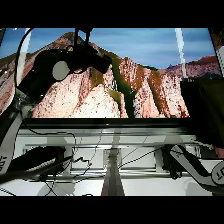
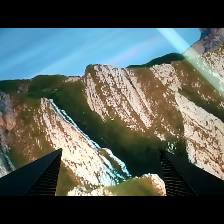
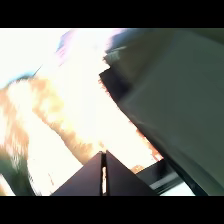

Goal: Fold the clothes and pants, and hang the long-sleeved shirts on hangers.

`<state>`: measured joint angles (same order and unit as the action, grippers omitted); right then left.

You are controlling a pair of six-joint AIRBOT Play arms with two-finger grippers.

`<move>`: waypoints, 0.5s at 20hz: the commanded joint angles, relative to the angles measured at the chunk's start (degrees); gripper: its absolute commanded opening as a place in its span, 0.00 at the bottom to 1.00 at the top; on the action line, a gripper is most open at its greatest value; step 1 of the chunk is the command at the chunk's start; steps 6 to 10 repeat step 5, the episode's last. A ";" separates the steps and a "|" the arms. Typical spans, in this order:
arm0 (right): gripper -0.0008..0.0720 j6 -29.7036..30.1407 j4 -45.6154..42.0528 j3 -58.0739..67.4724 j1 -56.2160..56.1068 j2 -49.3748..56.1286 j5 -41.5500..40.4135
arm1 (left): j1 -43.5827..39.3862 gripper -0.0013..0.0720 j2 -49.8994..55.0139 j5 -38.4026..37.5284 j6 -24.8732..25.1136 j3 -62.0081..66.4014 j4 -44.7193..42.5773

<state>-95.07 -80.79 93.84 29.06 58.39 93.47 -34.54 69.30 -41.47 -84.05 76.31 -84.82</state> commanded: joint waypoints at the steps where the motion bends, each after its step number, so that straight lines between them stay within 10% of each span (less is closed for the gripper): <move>1: 0.02 6.25 -6.56 0.02 -17.51 1.60 -0.13 | 0.00 0.99 -0.04 0.02 0.02 0.02 0.00; 10: 0.02 6.23 -7.98 0.02 -27.26 2.12 -0.35 | 0.00 0.99 -0.04 0.02 0.02 0.02 0.00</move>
